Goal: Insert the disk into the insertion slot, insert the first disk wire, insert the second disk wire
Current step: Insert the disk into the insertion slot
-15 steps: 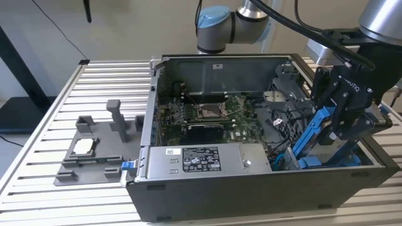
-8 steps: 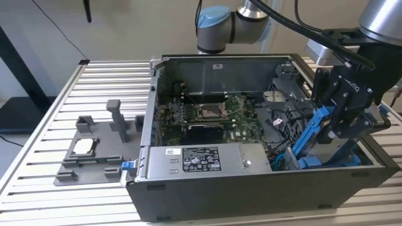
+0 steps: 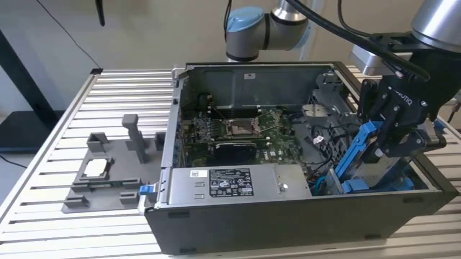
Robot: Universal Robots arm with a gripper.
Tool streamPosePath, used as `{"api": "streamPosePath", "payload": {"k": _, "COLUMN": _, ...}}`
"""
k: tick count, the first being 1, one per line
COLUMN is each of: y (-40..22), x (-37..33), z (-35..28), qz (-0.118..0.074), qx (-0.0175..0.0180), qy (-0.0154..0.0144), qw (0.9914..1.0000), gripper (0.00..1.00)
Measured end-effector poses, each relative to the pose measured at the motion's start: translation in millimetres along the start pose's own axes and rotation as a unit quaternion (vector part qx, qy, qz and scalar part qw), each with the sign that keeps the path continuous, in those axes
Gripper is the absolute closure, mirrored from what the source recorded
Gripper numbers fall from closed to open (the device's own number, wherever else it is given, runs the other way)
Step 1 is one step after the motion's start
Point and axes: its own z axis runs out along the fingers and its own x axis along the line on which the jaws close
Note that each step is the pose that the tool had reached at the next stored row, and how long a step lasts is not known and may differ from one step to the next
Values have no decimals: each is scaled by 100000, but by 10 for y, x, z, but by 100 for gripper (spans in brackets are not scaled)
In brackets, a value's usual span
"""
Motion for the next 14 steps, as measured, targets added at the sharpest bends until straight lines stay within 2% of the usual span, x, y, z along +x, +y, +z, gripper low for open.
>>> {"api": "streamPosePath", "payload": {"k": 1, "y": 1, "x": -1, "z": -1, "qz": -5, "qx": 8, "qy": -173, "qw": 100000, "gripper": 68}}
{"api": "streamPosePath", "payload": {"k": 9, "y": 1, "x": -1, "z": -1, "qz": -7, "qx": 10, "qy": -174, "qw": 100000, "gripper": 66}}
{"api": "streamPosePath", "payload": {"k": 10, "y": 2, "x": -1, "z": -1, "qz": -3, "qx": 12, "qy": -177, "qw": 100000, "gripper": 60}}
{"api": "streamPosePath", "payload": {"k": 11, "y": 1, "x": -1, "z": -1, "qz": -4, "qx": 11, "qy": -174, "qw": 100000, "gripper": 60}}
{"api": "streamPosePath", "payload": {"k": 14, "y": 3, "x": 0, "z": -37, "qz": -4, "qx": 11, "qy": -183, "qw": 100000, "gripper": 60}}
